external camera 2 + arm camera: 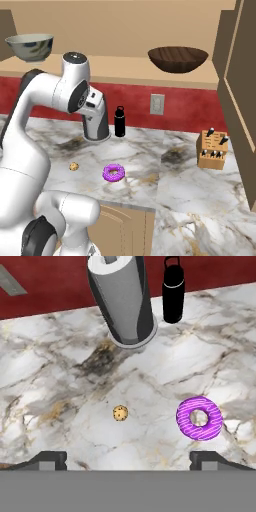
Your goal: Pick both bowls and place them on the counter. Then place the donut in one bowl and place the cookie dough ball in the other bowl.
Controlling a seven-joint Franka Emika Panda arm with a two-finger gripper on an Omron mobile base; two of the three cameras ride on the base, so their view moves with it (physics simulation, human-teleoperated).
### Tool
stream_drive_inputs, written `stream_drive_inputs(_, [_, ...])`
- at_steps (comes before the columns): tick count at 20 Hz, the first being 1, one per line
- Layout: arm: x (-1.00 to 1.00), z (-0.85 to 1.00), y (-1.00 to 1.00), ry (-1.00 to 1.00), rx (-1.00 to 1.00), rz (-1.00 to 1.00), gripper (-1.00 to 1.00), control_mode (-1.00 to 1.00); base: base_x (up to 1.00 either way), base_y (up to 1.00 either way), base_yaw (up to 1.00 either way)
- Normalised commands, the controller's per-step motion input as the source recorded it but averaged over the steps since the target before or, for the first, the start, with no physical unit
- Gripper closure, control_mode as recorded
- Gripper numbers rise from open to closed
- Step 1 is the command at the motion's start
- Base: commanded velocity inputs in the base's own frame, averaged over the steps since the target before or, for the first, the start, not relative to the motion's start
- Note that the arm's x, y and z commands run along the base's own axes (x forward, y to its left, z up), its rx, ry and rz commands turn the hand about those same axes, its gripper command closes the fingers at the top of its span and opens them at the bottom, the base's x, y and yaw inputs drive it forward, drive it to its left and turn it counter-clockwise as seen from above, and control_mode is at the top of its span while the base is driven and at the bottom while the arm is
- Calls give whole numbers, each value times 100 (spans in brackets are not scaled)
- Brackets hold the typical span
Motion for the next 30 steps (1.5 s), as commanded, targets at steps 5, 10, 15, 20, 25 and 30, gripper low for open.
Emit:
stream_drive_inputs(5, [-22, 33, 19, 0, 22, -5, -100, -100, 0, 0, 0])
stream_drive_inputs(10, [-10, 29, 32, 0, 14, -12, -100, -100, 0, 0, 0])
stream_drive_inputs(15, [-8, 29, 40, 0, 13, -18, -100, -100, 0, 0, 0])
stream_drive_inputs(20, [-6, 24, 41, 0, 16, -22, -100, -100, 0, 0, 0])
stream_drive_inputs(25, [-11, 19, 31, 0, 24, -13, -100, -100, 0, 0, 0])
stream_drive_inputs(30, [-2, 22, 32, 0, 15, -6, -100, -100, 0, 0, 0])
